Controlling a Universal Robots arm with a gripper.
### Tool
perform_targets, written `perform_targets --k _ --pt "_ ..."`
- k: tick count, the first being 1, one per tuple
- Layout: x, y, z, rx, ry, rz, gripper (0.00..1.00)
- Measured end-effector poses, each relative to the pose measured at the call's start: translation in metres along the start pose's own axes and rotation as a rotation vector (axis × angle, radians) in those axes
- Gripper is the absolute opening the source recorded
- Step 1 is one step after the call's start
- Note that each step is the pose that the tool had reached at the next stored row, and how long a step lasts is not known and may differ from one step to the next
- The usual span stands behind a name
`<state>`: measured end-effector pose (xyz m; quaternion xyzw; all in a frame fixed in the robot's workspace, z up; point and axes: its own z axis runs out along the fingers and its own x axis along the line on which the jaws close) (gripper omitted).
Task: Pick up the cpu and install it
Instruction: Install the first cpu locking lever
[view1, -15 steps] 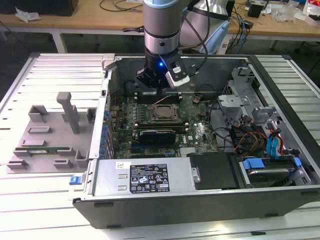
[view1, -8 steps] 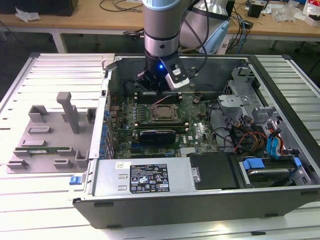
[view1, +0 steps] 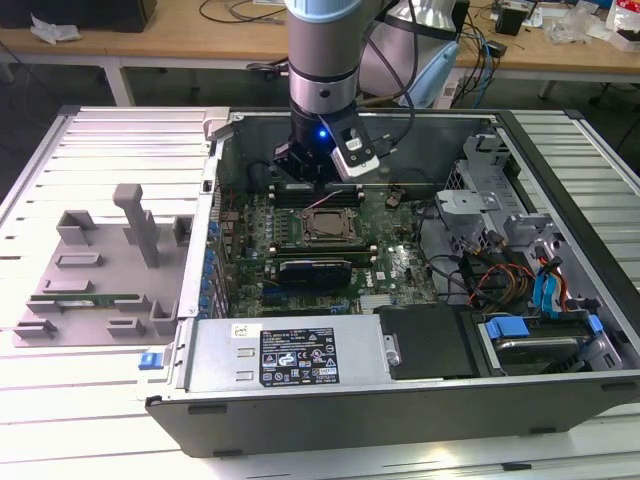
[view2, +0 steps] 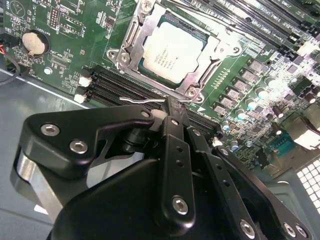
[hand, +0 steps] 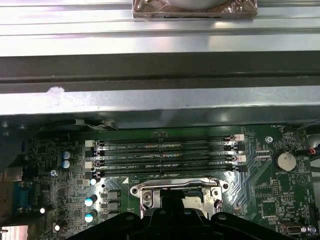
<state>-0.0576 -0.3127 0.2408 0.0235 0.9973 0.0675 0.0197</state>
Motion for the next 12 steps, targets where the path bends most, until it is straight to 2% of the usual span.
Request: perform_targets --k 7,12 --pt "-0.0033 0.001 0.0019 0.0002 -0.0002 0.002 0.11" --pt "-0.0036 0.0027 0.0051 0.002 -0.0075 0.055 0.11"
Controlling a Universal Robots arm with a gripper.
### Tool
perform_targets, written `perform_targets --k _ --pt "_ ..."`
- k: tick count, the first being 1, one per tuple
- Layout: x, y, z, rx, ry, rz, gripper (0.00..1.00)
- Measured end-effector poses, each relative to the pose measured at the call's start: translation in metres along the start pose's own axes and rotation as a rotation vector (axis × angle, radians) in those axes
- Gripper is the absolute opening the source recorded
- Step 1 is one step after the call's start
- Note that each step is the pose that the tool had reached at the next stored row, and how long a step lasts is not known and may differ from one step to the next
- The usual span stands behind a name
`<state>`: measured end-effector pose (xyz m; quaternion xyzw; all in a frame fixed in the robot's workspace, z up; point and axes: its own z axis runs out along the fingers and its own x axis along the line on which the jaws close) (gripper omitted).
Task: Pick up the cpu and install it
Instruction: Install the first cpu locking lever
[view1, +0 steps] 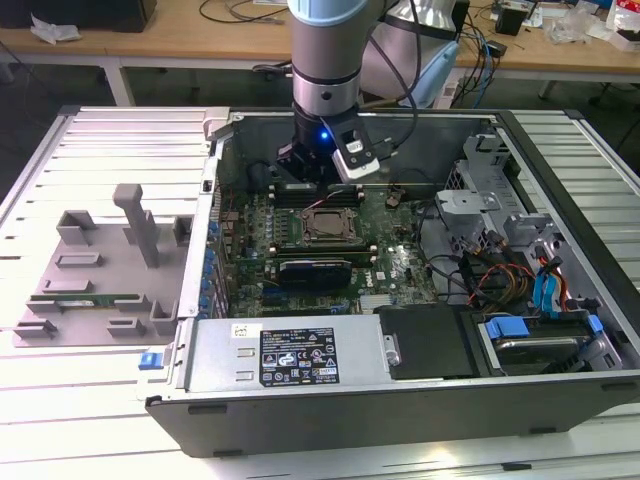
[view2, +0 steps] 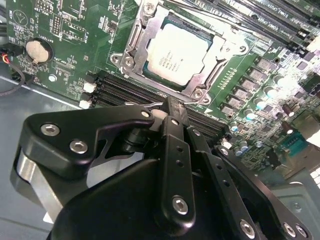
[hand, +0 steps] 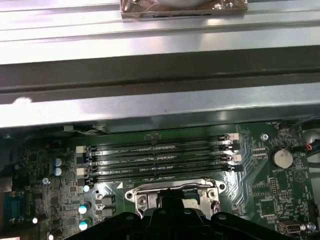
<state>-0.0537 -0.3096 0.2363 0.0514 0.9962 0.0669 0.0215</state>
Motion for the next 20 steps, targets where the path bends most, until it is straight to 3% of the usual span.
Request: perform_targets --k 12,15,16,17,20 --pt "0.0006 0.0117 0.0095 0.0009 -0.004 0.028 0.11" --pt "-0.0031 0.0118 0.0119 0.0012 -0.0047 0.034 0.11" --pt "-0.0051 0.0118 0.0137 0.0019 -0.0074 0.054 0.11" --pt "-0.0053 0.0117 0.0143 0.0031 -0.0103 0.076 0.11" --pt "-0.0054 0.0117 0.0145 0.0029 -0.0107 0.078 0.11"
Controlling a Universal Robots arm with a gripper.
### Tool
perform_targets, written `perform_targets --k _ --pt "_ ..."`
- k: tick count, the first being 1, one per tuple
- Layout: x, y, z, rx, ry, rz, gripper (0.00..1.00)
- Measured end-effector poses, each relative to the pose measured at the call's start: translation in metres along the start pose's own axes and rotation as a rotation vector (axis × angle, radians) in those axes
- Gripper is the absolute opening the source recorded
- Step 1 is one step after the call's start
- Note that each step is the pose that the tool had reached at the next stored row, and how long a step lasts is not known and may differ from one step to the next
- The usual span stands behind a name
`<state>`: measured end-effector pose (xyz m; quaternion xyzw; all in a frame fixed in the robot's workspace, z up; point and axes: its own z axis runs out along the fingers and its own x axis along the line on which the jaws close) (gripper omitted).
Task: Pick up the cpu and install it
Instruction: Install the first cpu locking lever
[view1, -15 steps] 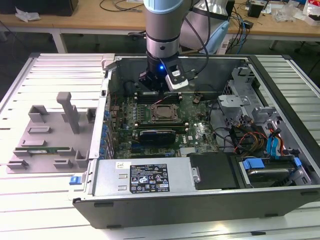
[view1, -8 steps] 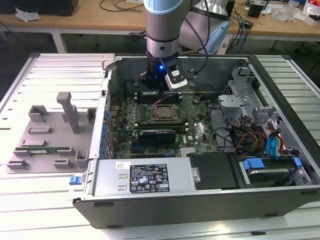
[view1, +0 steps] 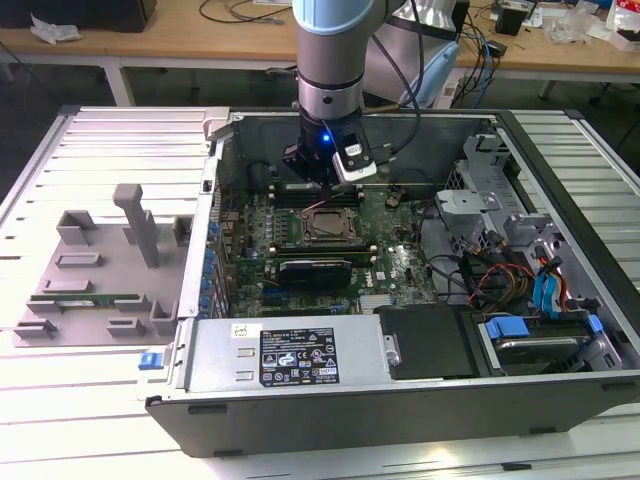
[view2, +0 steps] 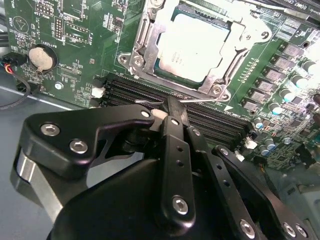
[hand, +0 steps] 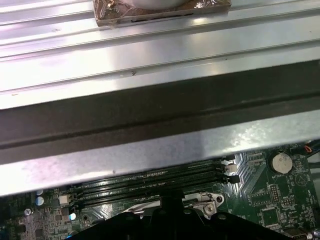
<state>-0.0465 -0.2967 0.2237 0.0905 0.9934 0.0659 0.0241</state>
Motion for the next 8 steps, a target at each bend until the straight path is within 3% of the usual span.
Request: perform_targets --k 8 --pt "0.0 -0.0003 0.002 0.0006 -0.0011 0.008 0.11"
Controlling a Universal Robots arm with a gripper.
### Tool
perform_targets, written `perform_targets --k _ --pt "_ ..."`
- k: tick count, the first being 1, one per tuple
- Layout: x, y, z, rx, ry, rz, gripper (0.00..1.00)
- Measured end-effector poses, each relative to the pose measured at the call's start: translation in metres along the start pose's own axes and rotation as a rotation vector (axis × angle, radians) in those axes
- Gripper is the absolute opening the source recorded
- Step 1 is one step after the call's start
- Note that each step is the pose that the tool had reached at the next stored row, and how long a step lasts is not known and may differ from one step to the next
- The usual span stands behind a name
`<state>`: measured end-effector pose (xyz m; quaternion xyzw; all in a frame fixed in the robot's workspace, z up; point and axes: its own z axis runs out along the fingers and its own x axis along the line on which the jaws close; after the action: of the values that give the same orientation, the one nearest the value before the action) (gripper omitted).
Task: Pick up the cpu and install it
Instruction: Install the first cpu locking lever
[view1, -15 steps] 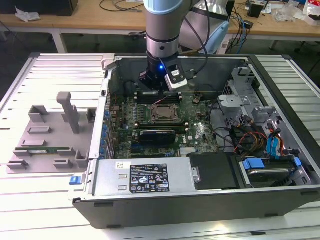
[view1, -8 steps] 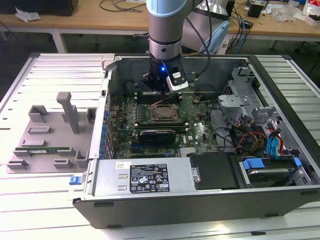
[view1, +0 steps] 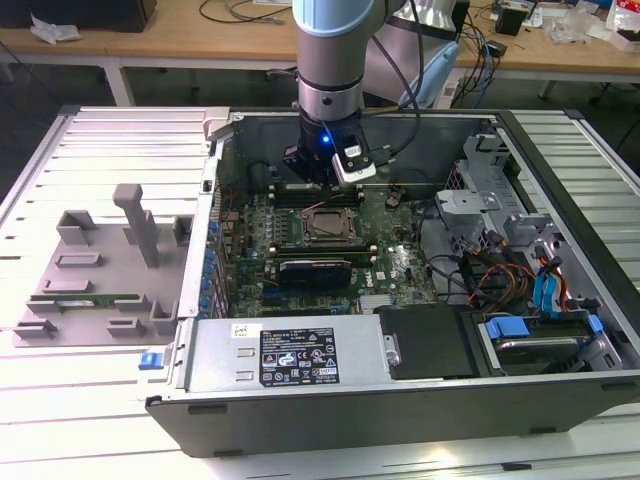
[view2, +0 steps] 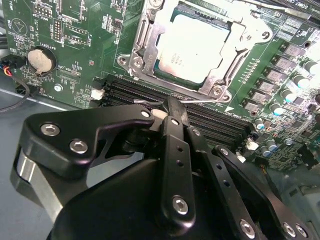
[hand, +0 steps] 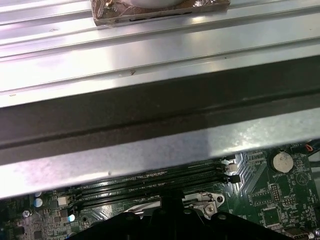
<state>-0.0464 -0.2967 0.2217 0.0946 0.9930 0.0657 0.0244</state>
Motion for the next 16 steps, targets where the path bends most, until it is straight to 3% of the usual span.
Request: perform_targets --k 16 --pt "0.0001 -0.0005 0.0039 0.0009 -0.0008 0.0 0.11"
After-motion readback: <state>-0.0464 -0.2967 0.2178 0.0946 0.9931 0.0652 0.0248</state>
